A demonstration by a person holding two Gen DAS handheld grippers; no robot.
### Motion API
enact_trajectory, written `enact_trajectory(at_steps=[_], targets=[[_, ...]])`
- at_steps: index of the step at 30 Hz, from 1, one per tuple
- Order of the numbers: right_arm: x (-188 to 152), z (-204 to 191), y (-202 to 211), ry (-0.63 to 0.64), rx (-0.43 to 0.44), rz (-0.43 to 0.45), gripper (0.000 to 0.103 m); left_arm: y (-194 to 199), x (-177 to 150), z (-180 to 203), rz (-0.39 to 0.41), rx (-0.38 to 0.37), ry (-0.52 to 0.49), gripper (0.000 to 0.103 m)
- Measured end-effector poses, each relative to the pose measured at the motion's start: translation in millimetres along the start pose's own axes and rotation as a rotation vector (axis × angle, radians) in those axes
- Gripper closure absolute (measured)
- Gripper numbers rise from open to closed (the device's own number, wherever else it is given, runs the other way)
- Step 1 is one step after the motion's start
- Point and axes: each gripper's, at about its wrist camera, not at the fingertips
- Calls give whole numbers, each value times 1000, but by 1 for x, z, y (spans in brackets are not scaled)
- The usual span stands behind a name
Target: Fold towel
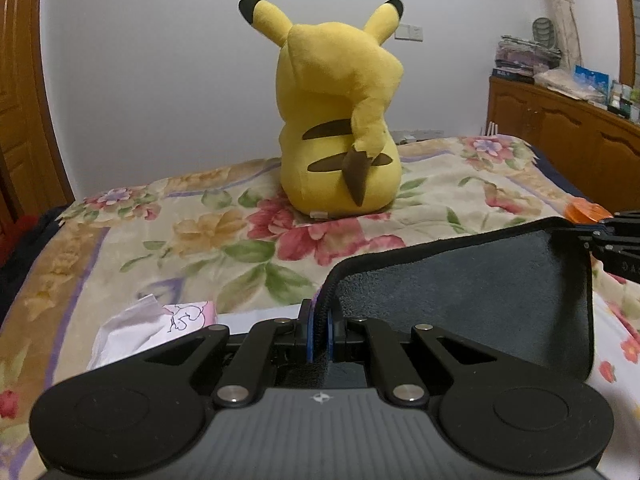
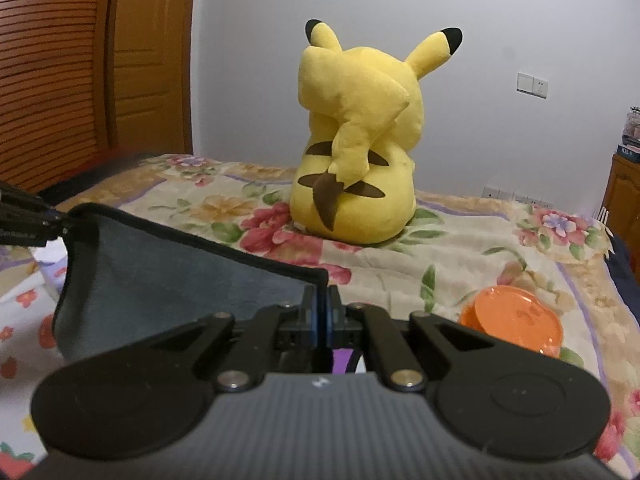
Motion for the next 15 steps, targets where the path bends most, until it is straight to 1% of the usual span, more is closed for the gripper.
enact_trajectory(at_steps=[6,12,15], targets=[[-6,4,-23,18,-3,-14,98,-31,-1,-5,-36,16,15,93],[-18,5,-51,45,-8,-62,98,-59,-11,-5,-70,35,19,93],[-24,6,-61,39,-8,-84,98,-75,-18,-6,-97,41,20,93]])
Point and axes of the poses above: each gripper's, at about its wrist camera, not at the fingertips, and y roughly against the way its jaws point, z to its right, x to its top, and after that the axes turned 1 degree about z, right-handed
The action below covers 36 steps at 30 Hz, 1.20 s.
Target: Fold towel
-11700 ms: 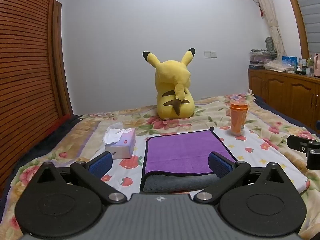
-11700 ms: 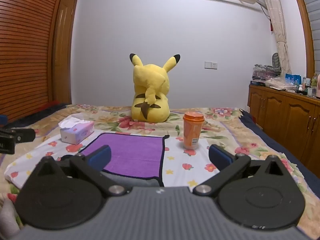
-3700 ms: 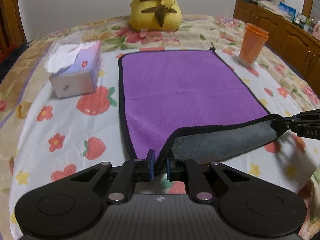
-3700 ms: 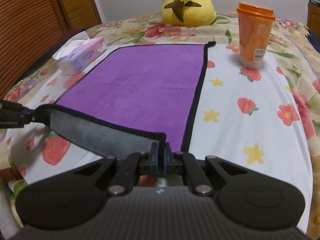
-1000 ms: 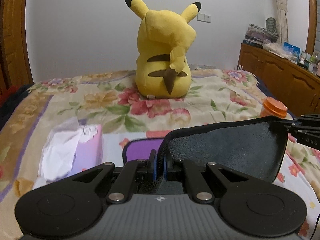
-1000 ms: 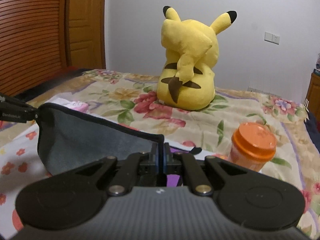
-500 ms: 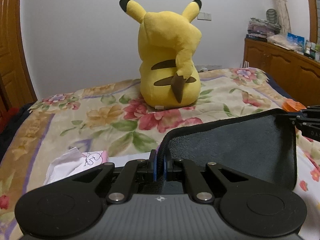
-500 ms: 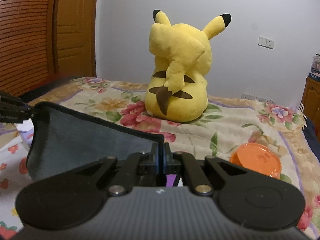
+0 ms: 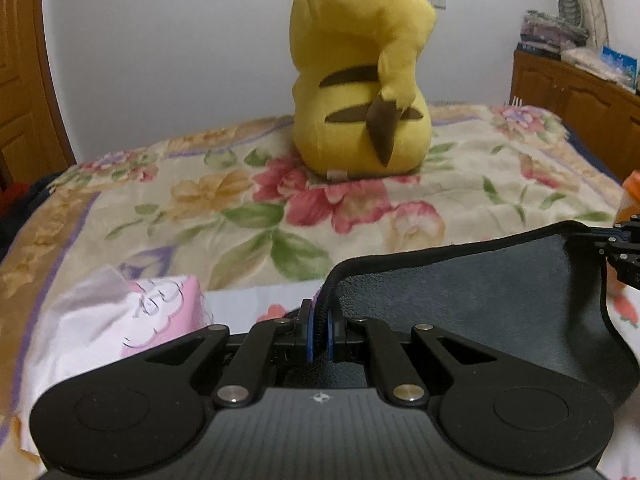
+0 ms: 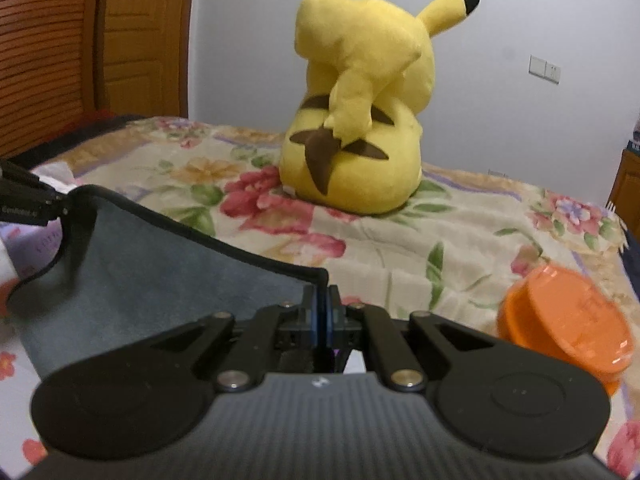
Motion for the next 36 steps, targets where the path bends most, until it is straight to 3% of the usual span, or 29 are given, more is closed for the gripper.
enact_trajectory(at_steps=[7,10,12,14,15,24,31,36], targets=[[-16,3,-23,-25,-6,-60,98,-18,-8,-2,-16,-2,6,92],[-20,3,-28,-41,-9,-71,97,-23,-11,-4,-26,7,14,85],[-22,4,-30,-55,-18,-80,74,-23,-12,-6,-29,-1,27,80],[-24,5,-31,-63,-22,-81,56,-23,-14,-7,-27,6,33,61],[-25,6,-29,-67,-24,-75,53,-21,-15,-7,-21,11,41,50],[-25,5,2,-149,12,-87,51,15,-16,-2,-24,-21,77,24],[-10,-5,51,-181,30,-46,49,64,-8,8,11,-34,65,14],[1,-11,87,-181,37,-21,36,106,-1,12,49,-36,64,5]])
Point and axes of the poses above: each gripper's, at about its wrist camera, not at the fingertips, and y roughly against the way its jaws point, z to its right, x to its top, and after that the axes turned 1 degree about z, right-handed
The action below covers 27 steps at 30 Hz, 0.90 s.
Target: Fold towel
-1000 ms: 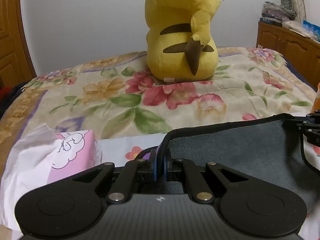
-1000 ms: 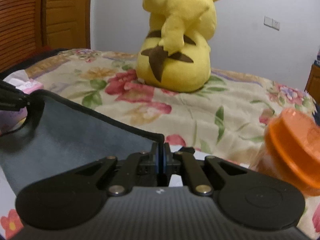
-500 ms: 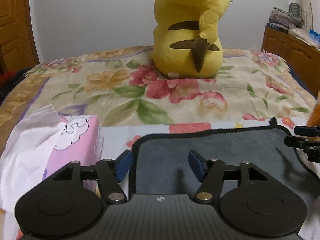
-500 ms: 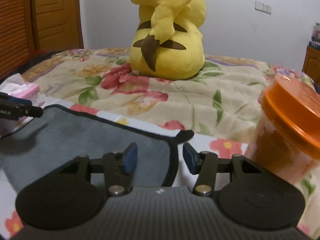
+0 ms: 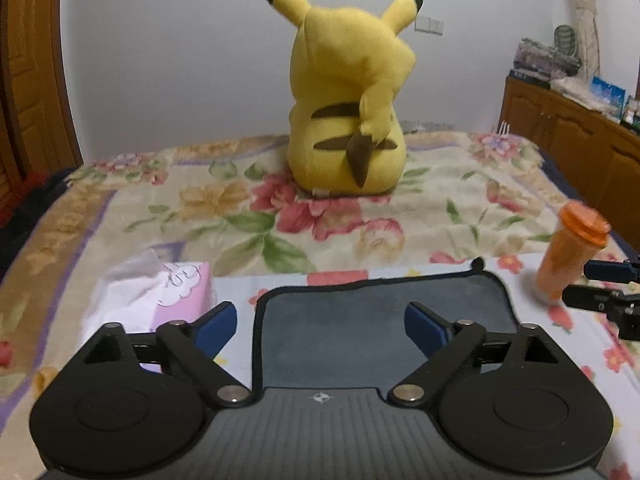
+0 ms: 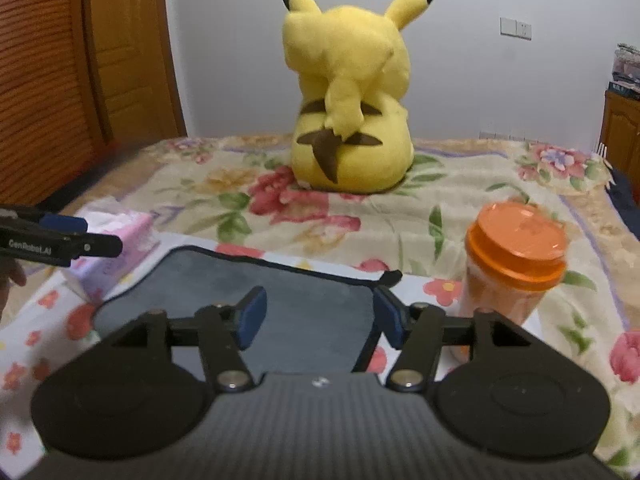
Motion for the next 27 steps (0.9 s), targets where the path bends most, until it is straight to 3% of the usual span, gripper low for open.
enact_trajectory(at_steps=[6,11,14,27], targets=[[4,-6,31,-29,2,18,17,51,5,1,38,3,-24,1],[2,-9,50,-27,-25,30,12,84,4,0,48,1,-36,0],[1,-9,60,-33,-34,32,4,99,1,0,51,1,-38,0],[-13,-15,98,-35,-101,28,0,141,-21,11,66,39,11,0]])
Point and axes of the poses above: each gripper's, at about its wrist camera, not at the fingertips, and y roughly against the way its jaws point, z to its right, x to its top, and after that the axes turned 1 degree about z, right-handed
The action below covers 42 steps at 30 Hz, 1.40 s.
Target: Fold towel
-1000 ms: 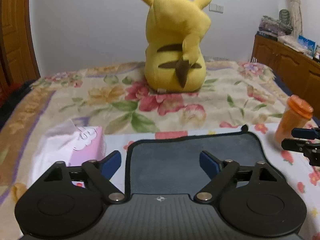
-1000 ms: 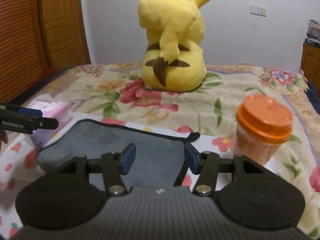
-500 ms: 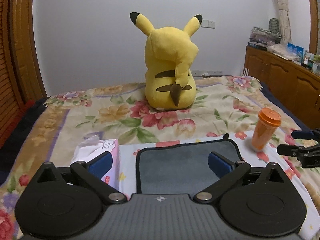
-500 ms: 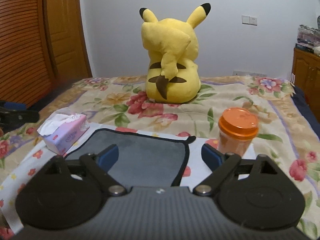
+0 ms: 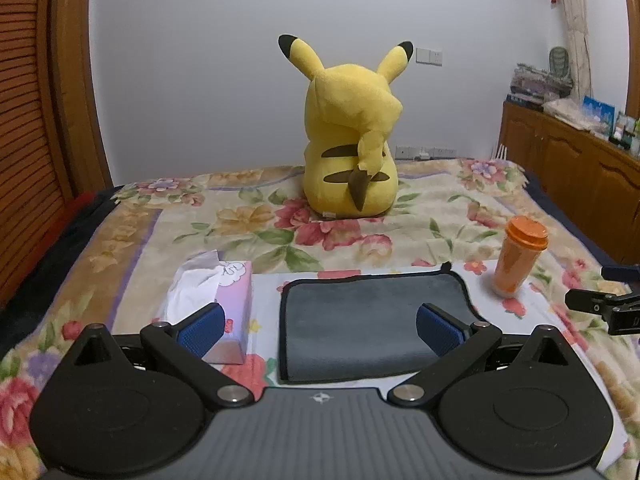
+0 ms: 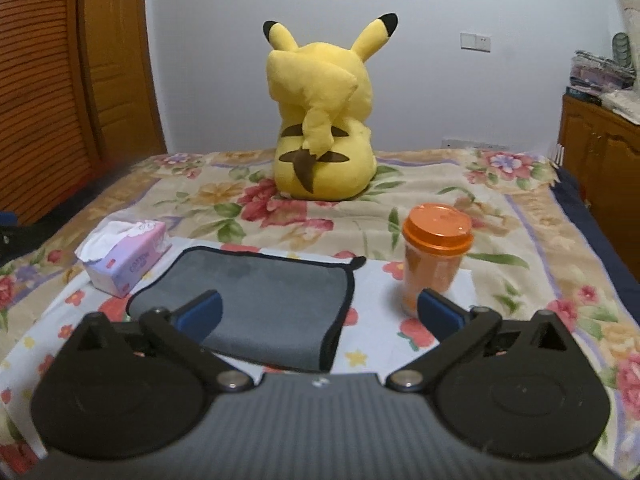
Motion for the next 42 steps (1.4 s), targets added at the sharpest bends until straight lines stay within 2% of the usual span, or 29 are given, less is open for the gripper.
enact_trajectory(at_steps=[7,14,22,34,42], targets=[[-7,1,23,-55,-3,30,0,16,-12,11,-6,-2,-1,0],[-20,-6,39,-31,-17,56,0,31,-29,18,-14,-4,-37,0],[-35,-20,55,7,-16,41,0,52,-55,27,-24,-2,-43,0],[-62,-39,85,-20,-6,27,0,79,-94,23,-78,8,-29,0],[-79,-48,103,-43,-17,24,0,98,-113,32,-67,4,-27,0]])
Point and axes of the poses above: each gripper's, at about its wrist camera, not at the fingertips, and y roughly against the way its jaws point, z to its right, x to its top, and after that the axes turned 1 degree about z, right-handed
